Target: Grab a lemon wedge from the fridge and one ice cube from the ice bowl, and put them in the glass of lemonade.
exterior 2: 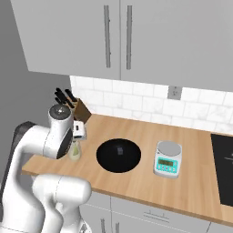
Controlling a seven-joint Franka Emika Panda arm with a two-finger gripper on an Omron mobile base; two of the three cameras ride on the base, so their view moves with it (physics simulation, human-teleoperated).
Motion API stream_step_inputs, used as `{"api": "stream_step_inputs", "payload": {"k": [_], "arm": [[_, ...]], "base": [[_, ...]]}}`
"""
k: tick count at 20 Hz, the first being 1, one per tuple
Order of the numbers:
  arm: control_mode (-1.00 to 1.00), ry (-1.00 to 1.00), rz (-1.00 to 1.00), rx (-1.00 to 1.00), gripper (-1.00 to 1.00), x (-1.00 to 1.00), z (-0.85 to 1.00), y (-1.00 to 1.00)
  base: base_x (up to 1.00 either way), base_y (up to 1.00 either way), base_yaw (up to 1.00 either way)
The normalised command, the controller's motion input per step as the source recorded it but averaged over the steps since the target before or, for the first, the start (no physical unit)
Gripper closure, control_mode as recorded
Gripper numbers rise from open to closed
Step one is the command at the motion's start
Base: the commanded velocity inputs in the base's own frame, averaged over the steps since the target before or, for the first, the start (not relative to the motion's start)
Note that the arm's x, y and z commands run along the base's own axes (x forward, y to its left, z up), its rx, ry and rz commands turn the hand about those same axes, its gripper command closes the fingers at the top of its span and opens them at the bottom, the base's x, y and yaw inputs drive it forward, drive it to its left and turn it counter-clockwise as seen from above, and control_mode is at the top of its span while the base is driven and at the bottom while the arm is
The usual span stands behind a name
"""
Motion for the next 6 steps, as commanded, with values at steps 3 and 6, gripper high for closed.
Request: {"api": "stream_step_inputs", "payload": {"k": [3,6], "arm": [[-1.00,-0.19,0.00,0.08,-1.00,-0.47,0.39,0.00],[-1.00,-0.20,-0.01,0.12,-1.00,-0.35,0.53,-0.03]], "base": [[0.00,0.00,0.00],[0.00,0.00,0.00]]}}
